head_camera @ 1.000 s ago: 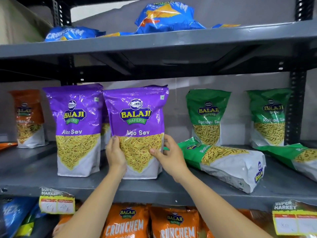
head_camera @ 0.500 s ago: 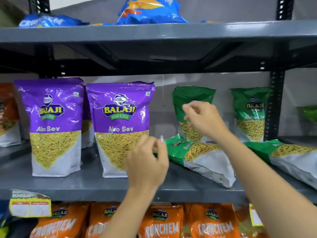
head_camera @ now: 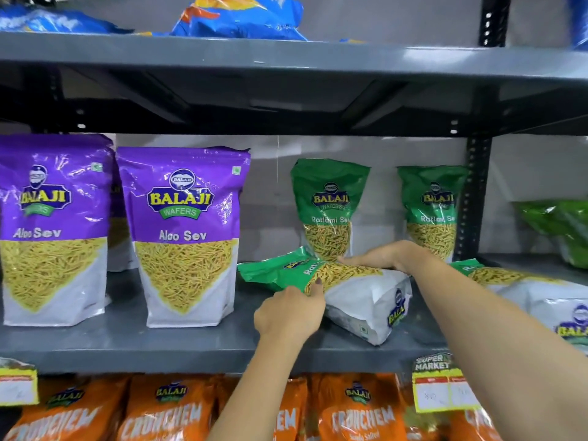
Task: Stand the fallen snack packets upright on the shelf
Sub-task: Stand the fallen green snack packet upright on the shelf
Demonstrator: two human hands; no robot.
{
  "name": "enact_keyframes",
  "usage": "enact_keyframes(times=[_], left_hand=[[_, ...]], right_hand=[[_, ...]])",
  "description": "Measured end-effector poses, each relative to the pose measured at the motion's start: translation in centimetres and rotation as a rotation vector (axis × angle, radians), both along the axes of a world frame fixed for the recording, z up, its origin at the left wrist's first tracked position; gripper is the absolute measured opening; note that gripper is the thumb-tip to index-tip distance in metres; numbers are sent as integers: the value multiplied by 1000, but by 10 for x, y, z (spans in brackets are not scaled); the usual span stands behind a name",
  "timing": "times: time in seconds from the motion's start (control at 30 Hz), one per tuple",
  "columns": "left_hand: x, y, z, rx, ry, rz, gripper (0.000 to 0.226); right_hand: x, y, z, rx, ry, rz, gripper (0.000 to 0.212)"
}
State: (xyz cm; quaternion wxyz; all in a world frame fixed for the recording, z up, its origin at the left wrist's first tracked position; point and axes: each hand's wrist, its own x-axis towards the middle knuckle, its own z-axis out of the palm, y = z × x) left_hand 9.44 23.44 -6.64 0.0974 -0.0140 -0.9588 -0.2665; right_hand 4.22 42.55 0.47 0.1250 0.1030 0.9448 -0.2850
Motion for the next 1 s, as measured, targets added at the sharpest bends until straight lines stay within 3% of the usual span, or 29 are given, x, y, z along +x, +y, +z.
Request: enact_keyframes(times=[0.1, 0.13, 0.23, 0.5, 0.6, 0.8, 1.0], left_hand=[[-3, 3, -1, 109, -46, -14, 69], [-4, 4, -1, 160, -57, -33, 64], [-5, 8, 0, 360, -49, -100, 45], [11, 12, 19, 772, 211, -68, 36], [16, 18, 30, 811, 329, -26, 44], [24, 27, 29, 842, 619, -29, 29], [31, 27, 18, 864, 751, -121, 34]], right_hand=[[-11, 7, -5, -43, -35, 9, 118], [-13, 8, -6, -57, -44, 14, 113], [1, 2, -4, -191, -17, 47, 58], [33, 0, -15, -655, 337, 33, 56], [53, -14, -22, -858, 539, -18, 56], [85, -31, -37, -890, 914, -65, 23], [99, -31, -55, -956, 1089, -27, 28]])
